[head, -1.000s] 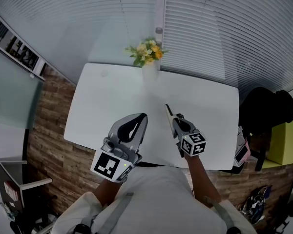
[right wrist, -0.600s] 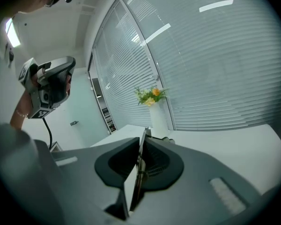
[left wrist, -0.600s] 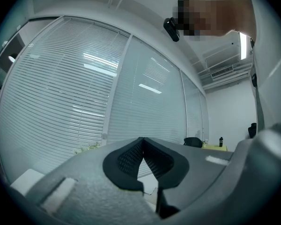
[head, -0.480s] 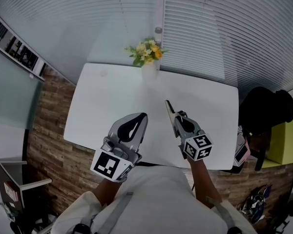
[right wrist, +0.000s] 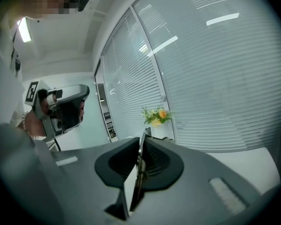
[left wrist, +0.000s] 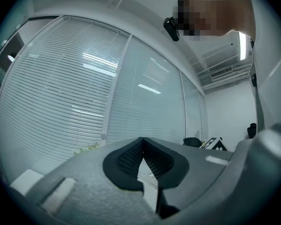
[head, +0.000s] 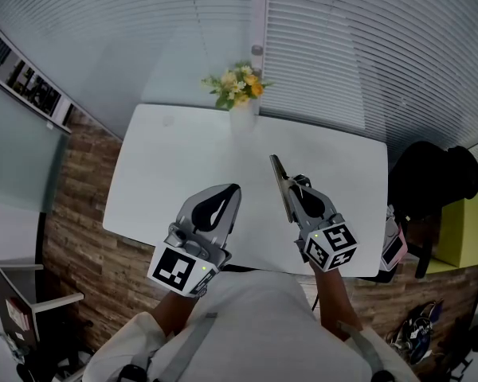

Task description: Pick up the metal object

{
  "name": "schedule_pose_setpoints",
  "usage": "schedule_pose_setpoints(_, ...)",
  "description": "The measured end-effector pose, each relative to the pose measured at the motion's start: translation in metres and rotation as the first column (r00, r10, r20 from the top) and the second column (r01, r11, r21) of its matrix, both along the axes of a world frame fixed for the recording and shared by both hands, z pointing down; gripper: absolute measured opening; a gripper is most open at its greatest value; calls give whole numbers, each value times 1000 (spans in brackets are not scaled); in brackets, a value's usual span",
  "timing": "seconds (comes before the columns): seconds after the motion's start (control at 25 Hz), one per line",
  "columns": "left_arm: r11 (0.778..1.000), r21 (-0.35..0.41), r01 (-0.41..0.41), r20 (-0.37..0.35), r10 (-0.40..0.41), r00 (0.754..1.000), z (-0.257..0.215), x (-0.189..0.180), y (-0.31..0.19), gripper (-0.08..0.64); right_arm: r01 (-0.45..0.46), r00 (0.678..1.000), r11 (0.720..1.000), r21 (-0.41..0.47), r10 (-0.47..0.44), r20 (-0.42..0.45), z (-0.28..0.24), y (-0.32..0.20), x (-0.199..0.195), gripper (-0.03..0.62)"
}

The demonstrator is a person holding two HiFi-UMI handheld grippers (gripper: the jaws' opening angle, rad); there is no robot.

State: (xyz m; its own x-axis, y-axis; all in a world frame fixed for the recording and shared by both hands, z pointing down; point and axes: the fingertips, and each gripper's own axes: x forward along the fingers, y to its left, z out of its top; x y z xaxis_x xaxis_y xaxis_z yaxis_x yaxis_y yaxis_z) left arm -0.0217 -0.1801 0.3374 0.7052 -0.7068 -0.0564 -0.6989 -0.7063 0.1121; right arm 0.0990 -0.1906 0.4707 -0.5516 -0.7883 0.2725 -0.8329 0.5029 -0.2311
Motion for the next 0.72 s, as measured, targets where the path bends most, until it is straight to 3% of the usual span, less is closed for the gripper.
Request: schedule_pose_setpoints(0.72,1000,-4,-2,-1,2,1000,1,0,-1,6,27,998,985,173,-18,-56,-95,14,-6,26)
